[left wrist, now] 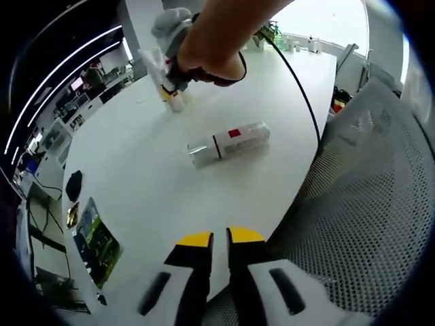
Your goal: Arrange the skincare products in the storage area until every visible bottle or jar stands upright without overlapping.
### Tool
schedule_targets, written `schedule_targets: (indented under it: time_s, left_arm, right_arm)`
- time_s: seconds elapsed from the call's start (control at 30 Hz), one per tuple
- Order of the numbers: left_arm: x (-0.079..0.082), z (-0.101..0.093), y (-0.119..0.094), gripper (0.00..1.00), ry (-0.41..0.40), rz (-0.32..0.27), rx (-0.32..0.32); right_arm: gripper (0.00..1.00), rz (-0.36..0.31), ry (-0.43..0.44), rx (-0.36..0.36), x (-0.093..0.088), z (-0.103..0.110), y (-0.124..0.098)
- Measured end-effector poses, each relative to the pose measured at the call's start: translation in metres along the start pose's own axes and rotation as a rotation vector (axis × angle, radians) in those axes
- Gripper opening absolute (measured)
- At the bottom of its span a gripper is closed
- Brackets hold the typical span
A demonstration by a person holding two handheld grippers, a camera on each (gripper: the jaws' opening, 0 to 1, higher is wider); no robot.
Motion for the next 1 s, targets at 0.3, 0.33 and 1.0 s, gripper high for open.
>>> schedule_targets:
  time_s: [0.3,0.33,1.0]
  left_arm:
    - [-0.001,0.000,0.000,0.03,-0.002,0.003,0.003]
    - [-0.001,0.000,0.000,0.03,-0.002,0.004,0.003]
    - [0.004,-0.001,-0.003,0.03,0.022,-0.014,0.004]
  right_arm:
    - [0.16,0.027,-0.031,0.030,-0.007,0.004,0.002]
    - [0.17,0.029,-0.028,0.032,-0.008,0.004,0.000]
    - [0.63,0.268,-0.169,0.578,-0.090,0.025,-0.104]
Point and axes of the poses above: the point that each gripper's makers call its tool centre point, and the gripper's own axes: y roughly forward along the fingers, z roughly to its left, x roughly out of its top, the point moved 1 cm from there along -y, roughly backward along the fingers, and after that the axes turned 15 degrees about -x, right-handed, at the moved point
